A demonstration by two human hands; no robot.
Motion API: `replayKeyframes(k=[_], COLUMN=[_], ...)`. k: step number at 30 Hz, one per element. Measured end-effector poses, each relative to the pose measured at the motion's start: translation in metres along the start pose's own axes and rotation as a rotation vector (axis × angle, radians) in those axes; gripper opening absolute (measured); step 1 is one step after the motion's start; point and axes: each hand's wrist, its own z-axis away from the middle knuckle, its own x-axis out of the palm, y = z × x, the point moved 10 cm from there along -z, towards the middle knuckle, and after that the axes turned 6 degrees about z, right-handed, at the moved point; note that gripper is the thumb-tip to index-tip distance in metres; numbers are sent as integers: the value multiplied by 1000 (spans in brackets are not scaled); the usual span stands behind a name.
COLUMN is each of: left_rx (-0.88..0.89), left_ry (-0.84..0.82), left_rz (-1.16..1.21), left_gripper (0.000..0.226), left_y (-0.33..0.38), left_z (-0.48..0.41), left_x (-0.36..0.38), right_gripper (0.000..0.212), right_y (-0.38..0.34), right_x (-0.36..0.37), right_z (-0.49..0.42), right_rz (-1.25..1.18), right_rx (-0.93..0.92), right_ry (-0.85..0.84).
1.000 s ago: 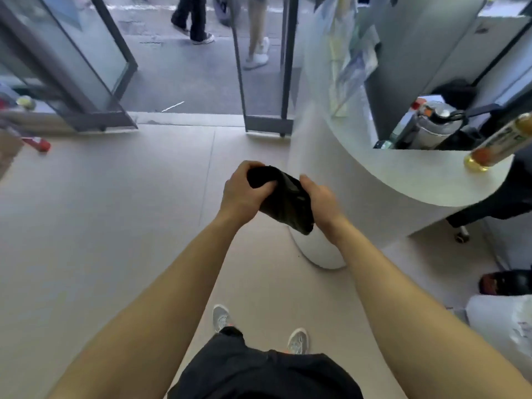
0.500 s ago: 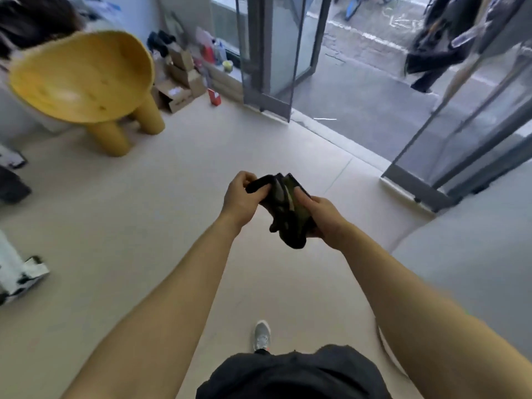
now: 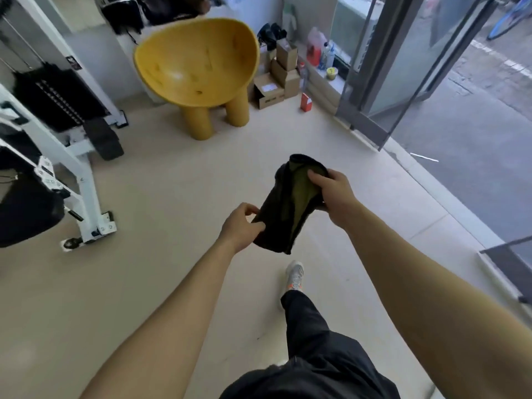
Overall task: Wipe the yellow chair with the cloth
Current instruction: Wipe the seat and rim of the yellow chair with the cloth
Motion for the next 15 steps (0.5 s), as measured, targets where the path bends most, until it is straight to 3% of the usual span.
replayKeyframes(k=[4, 8, 10, 12, 14, 15], left_rx=[55, 42, 61, 98, 156, 193], left_ry=[7, 214, 313, 385, 399, 397], left_rz=[197, 234, 195, 176, 112, 57], left_gripper=[34, 19, 25, 37, 39, 37], left_y=[70, 123, 149, 172, 200, 216], left_z=[-73, -152, -188, -220, -254, -271], left_x=[-4, -45, -74, -102, -121, -127], right_gripper=[14, 14, 18, 40, 75, 82], right_y=[-50, -109, -141, -159, -170, -174], right_x=[55, 79, 75, 69, 62, 60], right_z=[-81, -157, -198, -243, -288, -311], right_rz=[-9, -75, 34, 227, 464, 539], right_rx=[11, 28, -14, -42, -21, -14], right_ry=[-195, -275, -260, -245, -192, -171])
